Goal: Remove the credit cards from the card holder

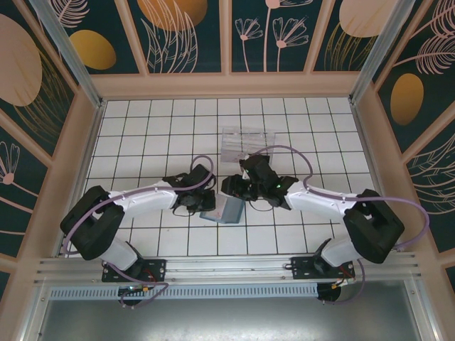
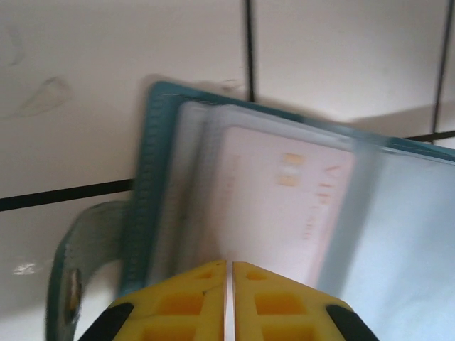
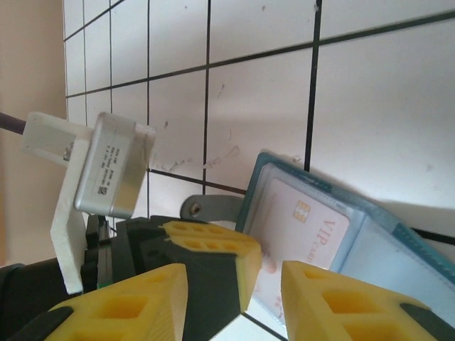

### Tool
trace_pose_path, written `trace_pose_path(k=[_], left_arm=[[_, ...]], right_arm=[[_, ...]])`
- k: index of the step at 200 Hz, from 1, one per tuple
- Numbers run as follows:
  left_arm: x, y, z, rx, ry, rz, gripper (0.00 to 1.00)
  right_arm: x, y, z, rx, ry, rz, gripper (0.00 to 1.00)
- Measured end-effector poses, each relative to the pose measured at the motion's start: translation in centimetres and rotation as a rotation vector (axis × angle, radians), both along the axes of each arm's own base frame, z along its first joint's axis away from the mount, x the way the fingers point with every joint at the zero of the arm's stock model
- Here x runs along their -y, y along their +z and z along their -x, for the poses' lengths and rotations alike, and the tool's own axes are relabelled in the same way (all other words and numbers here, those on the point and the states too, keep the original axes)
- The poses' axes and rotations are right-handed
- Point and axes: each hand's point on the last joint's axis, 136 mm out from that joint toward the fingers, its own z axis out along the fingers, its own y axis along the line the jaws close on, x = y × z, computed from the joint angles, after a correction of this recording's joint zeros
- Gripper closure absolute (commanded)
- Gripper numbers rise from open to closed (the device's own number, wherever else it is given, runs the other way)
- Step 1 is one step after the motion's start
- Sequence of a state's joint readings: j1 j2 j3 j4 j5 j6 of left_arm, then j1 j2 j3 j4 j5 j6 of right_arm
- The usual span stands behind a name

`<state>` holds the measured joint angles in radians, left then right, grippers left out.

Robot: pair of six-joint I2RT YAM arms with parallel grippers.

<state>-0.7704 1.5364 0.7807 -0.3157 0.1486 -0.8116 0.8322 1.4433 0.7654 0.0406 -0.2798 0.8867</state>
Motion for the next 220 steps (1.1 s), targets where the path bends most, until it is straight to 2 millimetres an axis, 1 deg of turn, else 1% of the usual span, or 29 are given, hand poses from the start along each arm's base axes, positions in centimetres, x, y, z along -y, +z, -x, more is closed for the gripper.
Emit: trace_pose_path(k=[13, 39, 65, 103, 121, 169, 220], left_arm=[[-0.5, -0.3, -0.1, -0.003, 0.011, -0.002, 0.89], [-0.6, -0.5, -0.1, 0.000, 0.015, 0.006, 0.90], [-0.9, -0.6, -0.3, 0.001, 0.017, 0.010, 0.91], [-0.9, -0.6, -0.4, 0.002, 0.011, 0.013, 0.91], [-0.9, -0.6, -0.4, 0.003, 0.008, 0.019, 0.91], [-0.3, -0.6, -0.3, -0.003, -0.002, 0.045, 0.92], [-0.1, -0.7, -0.4, -0.011, -0.003, 0.060, 0.91]], right_arm=[[-0.5, -0.7, 0.4, -0.034, 0.009, -0.007, 0.68], [-1.5, -2.2, 1.3, -0.100, 0.032, -0.014, 0.72], [-1.9, -3.2, 1.8, -0.146, 0.039, -0.015, 0.76], [-1.7, -5.8, 2.5, -0.215, 0.039, 0.002, 0.78], [-1.4, -6.6, 2.8, -0.235, 0.038, 0.012, 0.79], [-0.6, -7.7, 3.0, -0.257, 0.028, 0.017, 0.80], [-0.6, -7.7, 3.0, -0.255, 0.031, 0.008, 0.81]])
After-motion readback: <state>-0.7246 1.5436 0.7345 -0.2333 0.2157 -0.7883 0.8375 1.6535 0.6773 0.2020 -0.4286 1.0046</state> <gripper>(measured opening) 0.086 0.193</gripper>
